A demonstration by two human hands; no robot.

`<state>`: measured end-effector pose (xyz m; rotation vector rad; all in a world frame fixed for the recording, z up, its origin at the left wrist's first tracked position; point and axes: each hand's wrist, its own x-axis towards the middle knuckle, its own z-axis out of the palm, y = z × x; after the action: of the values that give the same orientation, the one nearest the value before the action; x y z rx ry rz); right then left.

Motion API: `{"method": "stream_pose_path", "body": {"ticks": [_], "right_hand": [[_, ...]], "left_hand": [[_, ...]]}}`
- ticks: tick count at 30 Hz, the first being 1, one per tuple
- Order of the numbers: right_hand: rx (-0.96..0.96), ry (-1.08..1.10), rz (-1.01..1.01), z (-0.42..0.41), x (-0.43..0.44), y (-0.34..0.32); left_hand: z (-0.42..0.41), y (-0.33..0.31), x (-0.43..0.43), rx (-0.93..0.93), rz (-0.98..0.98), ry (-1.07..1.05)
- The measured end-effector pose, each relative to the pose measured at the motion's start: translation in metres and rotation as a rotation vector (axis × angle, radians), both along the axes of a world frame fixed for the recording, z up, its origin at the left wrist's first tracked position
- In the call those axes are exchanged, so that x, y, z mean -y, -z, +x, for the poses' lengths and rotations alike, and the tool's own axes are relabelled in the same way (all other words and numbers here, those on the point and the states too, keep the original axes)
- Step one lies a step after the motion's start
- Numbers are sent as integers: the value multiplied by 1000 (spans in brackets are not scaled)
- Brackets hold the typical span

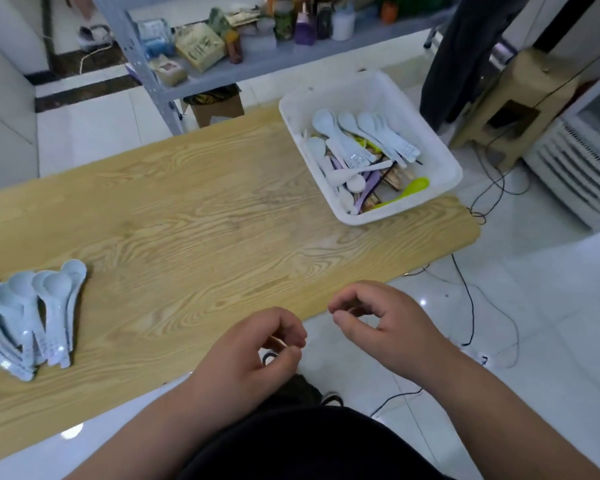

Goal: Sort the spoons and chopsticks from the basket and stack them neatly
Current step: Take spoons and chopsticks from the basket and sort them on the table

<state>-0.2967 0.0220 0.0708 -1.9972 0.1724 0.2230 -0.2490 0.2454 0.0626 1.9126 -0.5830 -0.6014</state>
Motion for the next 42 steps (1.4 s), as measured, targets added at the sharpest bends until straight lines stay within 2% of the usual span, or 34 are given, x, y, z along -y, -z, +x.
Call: {"method": "stream_pose_path", "body": {"ticks": [4, 8, 13, 16, 21, 25, 30, 35, 39, 42], "right_hand": [[-18, 67, 10, 10, 29, 0], [-56, 41, 1, 17, 64, 6], [-78, -39, 41, 40, 125, 23], [-67, -161, 32, 62, 172, 31], [-30, -323, 11, 117, 253, 22], [34, -379, -10, 160, 286, 14], [-5, -376, -2, 196, 296, 19], [-74, -343, -203, 231, 283, 50], [-113, -395, -533, 264, 275, 60], [-125, -410, -750, 294, 269, 71]], "left_hand": [[26, 3, 30, -7, 11, 89], [58, 1, 77, 14, -18, 65], [89, 0, 149, -6, -13, -39], [98, -2, 191, 12, 18, -99], [87, -7, 256, -24, 23, -359], [69, -2, 285, -103, 5, -481], [72, 1, 289, -127, 33, -553], [116, 9, 283, -131, 84, -579], [176, 29, 283, -121, 157, -545], [229, 51, 290, -59, 302, -476]]}}
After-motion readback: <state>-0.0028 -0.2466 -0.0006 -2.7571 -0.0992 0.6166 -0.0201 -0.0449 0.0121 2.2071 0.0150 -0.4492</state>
